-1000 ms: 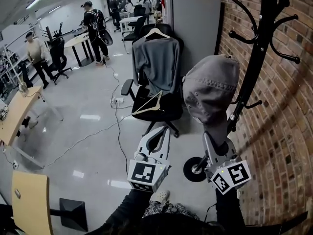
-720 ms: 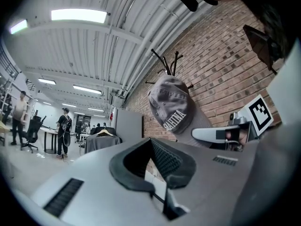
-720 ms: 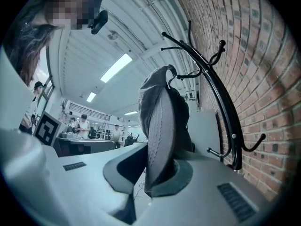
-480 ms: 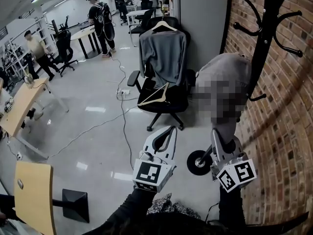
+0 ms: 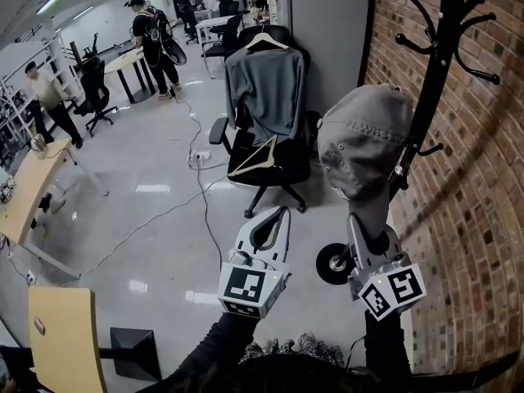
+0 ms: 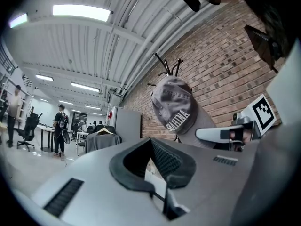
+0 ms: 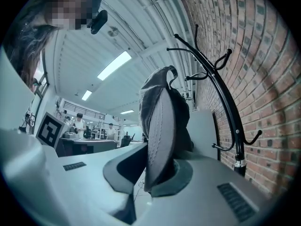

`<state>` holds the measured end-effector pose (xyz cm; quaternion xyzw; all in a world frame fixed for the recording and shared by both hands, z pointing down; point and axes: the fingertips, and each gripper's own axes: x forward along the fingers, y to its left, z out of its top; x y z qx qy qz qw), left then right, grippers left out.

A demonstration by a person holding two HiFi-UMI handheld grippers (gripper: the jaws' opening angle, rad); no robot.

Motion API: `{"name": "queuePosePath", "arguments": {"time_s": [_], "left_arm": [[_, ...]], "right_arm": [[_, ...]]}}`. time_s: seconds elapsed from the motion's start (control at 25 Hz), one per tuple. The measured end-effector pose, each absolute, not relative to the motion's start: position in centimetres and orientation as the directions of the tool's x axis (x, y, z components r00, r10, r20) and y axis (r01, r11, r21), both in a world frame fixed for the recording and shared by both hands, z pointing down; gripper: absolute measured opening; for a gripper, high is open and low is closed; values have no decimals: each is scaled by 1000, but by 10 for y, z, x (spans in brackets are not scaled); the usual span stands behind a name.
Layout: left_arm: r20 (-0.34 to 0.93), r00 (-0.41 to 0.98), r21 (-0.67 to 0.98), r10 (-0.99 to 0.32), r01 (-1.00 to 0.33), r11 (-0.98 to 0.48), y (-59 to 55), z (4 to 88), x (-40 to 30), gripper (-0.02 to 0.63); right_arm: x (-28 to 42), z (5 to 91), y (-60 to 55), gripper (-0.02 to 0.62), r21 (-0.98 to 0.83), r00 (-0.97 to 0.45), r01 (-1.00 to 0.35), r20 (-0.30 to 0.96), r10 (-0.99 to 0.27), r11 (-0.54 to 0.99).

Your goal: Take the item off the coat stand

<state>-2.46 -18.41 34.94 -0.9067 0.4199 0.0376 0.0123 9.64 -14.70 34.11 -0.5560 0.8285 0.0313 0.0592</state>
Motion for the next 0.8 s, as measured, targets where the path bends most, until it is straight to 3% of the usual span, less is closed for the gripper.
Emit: {"name": "queuePosePath", "arguments": {"time_s": [0.8], "left_arm": [[-81,714,-24,-695,-698,-715,-163,347,-101,8]], "right_arm": [[16,333,-114,31,-18,-273,-960,-155,-949,279]]}}
